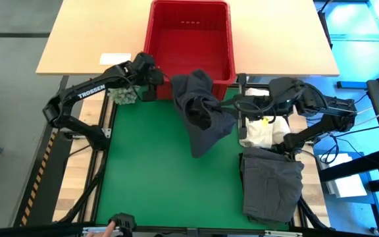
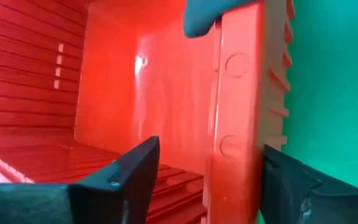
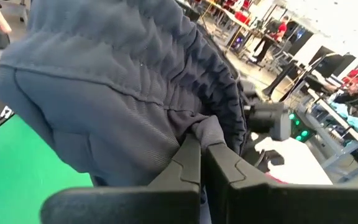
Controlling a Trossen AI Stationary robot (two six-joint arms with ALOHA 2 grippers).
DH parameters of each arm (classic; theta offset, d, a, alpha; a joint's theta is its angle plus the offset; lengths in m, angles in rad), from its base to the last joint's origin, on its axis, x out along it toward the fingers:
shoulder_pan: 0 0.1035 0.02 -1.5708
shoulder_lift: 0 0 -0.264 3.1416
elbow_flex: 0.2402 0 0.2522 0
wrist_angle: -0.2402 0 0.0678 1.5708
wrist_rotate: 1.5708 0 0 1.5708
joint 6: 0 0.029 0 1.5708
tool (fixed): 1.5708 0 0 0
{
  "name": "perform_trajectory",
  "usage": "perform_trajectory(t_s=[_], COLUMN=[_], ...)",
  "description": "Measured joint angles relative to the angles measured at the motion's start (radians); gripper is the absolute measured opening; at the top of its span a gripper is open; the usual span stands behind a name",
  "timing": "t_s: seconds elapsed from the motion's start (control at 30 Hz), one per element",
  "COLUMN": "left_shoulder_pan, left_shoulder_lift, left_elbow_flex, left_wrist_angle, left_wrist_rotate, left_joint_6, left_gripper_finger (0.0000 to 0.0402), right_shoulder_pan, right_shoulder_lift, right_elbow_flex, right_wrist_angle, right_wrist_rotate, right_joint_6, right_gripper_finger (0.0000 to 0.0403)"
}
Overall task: Fold laundry
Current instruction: Fold the gray short
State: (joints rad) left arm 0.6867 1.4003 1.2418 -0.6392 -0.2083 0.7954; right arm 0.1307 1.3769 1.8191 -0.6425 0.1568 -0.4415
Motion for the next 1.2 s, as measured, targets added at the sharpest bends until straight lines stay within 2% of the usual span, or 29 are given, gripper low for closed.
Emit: perform_trajectory(t_s=[0.2,0.43,0.57,0.73,0.83,0.93,1.2], left_shoulder_pan=[-0.043,-0.151,-0.215,-0.347,-0.433,-0.531,-0.783], left_shoulder_lift=[-0.072,-0.207,-0.269,-0.296,-0.292,-0.288,-0.288], left_elbow_flex=[0.068,0.076,0.076,0.075,0.064,0.02,-0.199], left_wrist_angle=[-0.037,-0.059,-0.085,-0.121,-0.138,-0.138,0.008], left_wrist_rotate=[0.006,0.016,0.086,0.196,0.204,0.208,0.142], left_joint_6=[-0.059,-0.141,-0.253,-0.402,-0.485,-0.552,-0.747], left_gripper_finger=[0.0242,0.0241,0.024,0.024,0.024,0.024,0.024], right_shoulder_pan=[0.0,0.0,0.0,0.0,0.0,0.001,0.001], right_shoulder_lift=[0.016,0.071,0.121,0.189,0.229,0.277,0.427], right_elbow_flex=[-0.013,-0.058,-0.107,-0.184,-0.227,-0.275,-0.365], right_wrist_angle=[-0.023,-0.043,-0.038,-0.041,-0.02,0.012,0.029], right_wrist_rotate=[-0.034,-0.284,-0.375,-0.487,-0.497,-0.463,-0.454], right_joint_6=[0.028,0.049,0.072,0.062,0.071,0.112,0.235], right_gripper_finger=[0.0,0.0,0.0,0.0,0.0,0.0,0.0001])
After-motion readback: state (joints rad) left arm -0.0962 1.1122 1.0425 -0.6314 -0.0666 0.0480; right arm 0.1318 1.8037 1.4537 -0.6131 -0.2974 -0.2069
